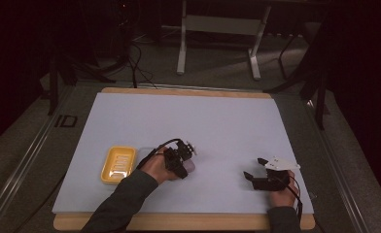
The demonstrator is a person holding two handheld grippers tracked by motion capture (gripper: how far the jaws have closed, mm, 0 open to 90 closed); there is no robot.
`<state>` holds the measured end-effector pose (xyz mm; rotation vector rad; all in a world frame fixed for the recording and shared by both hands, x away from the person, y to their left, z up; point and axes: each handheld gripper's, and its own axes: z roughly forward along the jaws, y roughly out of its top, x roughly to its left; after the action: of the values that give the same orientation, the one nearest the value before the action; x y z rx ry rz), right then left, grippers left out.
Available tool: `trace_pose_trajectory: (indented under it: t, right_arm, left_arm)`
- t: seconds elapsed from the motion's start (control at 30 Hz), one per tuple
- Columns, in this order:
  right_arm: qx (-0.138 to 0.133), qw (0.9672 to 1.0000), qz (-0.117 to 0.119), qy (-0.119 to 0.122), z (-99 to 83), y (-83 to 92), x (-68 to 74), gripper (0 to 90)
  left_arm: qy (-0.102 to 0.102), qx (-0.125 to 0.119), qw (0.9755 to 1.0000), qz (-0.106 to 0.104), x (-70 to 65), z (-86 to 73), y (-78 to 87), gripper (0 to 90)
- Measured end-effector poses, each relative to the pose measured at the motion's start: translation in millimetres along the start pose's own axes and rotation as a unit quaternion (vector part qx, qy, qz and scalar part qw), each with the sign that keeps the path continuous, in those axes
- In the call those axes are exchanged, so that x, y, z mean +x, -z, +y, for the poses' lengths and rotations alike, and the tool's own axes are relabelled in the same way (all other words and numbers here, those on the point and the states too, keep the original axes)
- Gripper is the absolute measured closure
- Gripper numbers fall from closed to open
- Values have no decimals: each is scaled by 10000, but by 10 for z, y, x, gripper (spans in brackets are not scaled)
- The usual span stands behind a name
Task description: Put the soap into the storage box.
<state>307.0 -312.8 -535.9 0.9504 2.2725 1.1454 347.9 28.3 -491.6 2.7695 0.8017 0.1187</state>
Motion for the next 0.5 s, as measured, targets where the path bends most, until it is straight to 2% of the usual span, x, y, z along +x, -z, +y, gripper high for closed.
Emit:
trace_pose_trajectory:
  t: [0.5]
  right_arm:
    - [-11,10000,-9,6,-1,2,1,191]
  left_arm:
    - [98,-135,9998,85,62,-51,160,499]
